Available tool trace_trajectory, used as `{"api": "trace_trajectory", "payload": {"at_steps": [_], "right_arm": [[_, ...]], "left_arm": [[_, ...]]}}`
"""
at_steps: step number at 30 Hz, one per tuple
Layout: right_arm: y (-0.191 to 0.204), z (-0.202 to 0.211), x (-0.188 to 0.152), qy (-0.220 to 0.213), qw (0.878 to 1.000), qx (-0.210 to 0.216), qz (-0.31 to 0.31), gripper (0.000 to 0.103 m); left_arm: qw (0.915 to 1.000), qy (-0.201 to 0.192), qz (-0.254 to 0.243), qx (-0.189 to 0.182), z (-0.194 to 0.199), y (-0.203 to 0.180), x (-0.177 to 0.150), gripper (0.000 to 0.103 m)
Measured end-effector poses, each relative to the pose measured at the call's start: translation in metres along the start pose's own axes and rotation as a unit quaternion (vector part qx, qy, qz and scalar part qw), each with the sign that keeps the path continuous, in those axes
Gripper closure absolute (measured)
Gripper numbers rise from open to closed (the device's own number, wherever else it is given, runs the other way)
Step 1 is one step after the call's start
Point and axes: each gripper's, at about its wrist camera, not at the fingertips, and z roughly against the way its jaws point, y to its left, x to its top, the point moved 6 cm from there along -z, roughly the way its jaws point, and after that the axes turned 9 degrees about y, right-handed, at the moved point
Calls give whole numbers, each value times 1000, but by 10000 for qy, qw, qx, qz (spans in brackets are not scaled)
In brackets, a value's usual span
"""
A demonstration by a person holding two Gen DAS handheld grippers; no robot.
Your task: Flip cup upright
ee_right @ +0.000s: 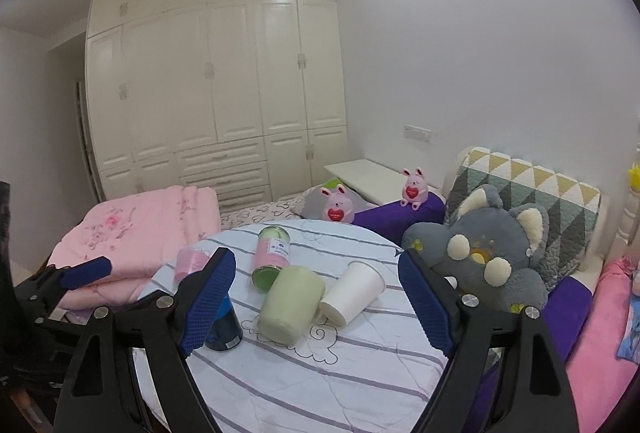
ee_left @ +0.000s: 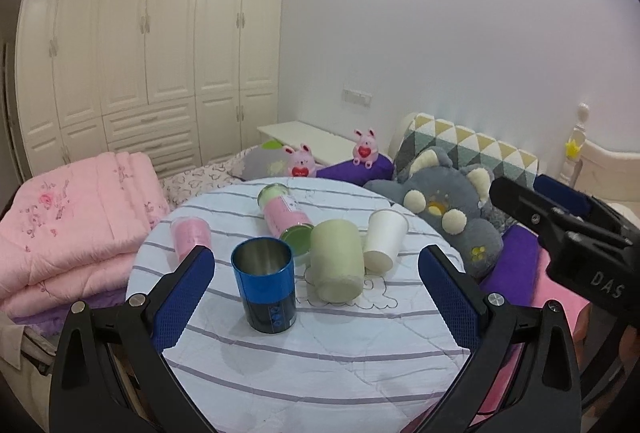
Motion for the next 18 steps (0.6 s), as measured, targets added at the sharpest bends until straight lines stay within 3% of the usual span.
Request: {"api": "trace_trajectory", "payload": {"at_steps": [8, 18], "right_arm": [[-4, 6, -5, -46, 9997, -220, -22, 18], [4, 7, -13, 16, 9998, -184, 98, 18]], "left_arm": [[9999, -144, 41, 9, 13, 0, 1, 0], [9998, -170, 61, 33, 15, -1, 2, 0]]}}
